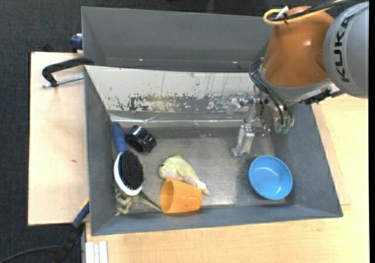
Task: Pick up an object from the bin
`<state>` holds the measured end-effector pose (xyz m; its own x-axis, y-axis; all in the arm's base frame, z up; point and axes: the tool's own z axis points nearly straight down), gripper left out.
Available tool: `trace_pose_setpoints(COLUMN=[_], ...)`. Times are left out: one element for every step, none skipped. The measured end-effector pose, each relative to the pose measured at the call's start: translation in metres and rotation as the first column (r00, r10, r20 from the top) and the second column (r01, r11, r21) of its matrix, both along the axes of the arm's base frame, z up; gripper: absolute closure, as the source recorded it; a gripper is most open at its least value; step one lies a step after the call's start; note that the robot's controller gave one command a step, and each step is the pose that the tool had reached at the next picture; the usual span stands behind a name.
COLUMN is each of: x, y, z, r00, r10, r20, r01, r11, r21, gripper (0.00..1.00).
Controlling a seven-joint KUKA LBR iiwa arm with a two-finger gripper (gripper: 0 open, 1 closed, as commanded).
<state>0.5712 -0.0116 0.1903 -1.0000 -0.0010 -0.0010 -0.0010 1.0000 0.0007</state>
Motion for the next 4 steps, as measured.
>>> trace_pose_setpoints(x=[-0.068,-0.043,-0.061,-0.059], y=[-0.08,-0.108,-0.122,-0.121], z=[0.05,-0.08,-0.121,-0.119], r00=[0.989,0.995,0.993,0.993], r10=[0.148,-0.096,0.115,0.117], r20=[0.0,-0.006,-0.004,0.002], r01=[-0.148,0.096,-0.115,-0.117], r11=[0.989,0.995,0.993,0.993], r21=[-0.004,0.001,0.001,-0.001], gripper=[0.0,0.0,0.0,1.0])
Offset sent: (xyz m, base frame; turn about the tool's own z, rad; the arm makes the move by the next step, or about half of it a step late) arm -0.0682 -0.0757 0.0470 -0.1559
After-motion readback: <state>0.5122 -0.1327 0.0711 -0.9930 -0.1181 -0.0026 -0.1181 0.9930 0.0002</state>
